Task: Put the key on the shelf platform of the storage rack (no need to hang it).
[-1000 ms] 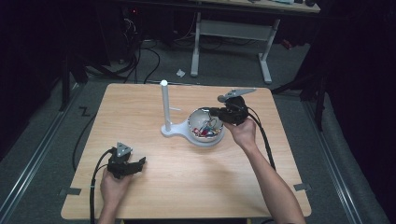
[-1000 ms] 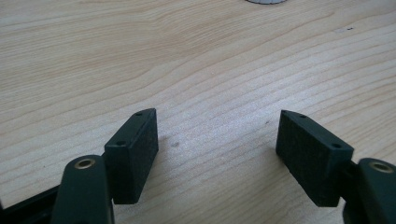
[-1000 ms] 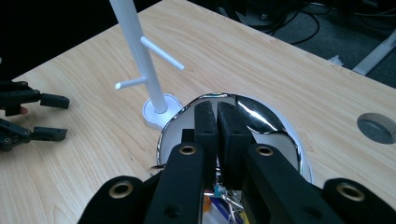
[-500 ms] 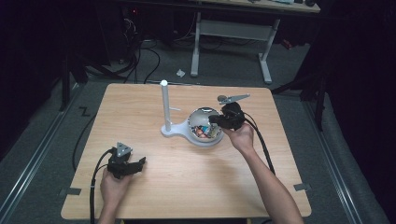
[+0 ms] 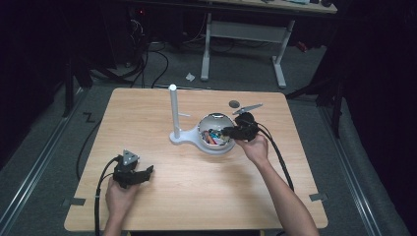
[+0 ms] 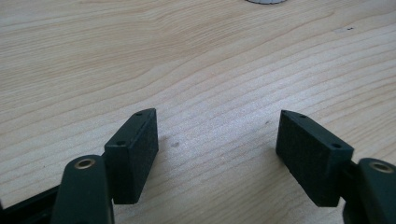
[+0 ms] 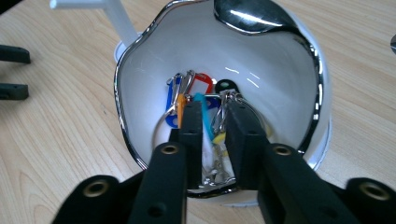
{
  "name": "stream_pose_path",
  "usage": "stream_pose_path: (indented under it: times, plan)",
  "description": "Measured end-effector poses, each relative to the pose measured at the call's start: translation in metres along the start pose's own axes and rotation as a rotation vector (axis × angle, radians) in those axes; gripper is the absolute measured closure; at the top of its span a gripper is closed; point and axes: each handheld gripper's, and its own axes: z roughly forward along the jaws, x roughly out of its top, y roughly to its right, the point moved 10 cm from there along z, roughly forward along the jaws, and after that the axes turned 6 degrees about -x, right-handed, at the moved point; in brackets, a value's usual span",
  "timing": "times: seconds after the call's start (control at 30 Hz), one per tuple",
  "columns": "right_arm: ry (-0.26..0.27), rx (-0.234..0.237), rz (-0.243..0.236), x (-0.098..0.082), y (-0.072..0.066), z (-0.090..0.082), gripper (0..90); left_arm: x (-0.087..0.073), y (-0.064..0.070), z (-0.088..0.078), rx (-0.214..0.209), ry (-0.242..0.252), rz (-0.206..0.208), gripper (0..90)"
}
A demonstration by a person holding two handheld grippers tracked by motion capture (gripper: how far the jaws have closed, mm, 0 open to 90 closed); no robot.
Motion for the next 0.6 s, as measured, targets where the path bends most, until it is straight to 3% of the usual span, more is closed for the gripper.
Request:
stream_pose_path:
  times: [0.1, 0.4, 0.6]
  plan:
    - [0.033, -0.006, 0.010, 0.002, 0.002, -0.007, 68.2, 0.000, 0.000, 0.000, 0.001, 0.002, 0.002, 30.0]
    - [0.146, -0.049, -0.001, 0.015, 0.002, -0.040, 58.1, 0.000, 0.000, 0.000, 0.001, 0.002, 0.001, 30.0]
    - [0.195, -0.084, -0.009, 0.018, 0.006, -0.059, 56.3, 0.000, 0.000, 0.000, 0.001, 0.002, 0.000, 30.0]
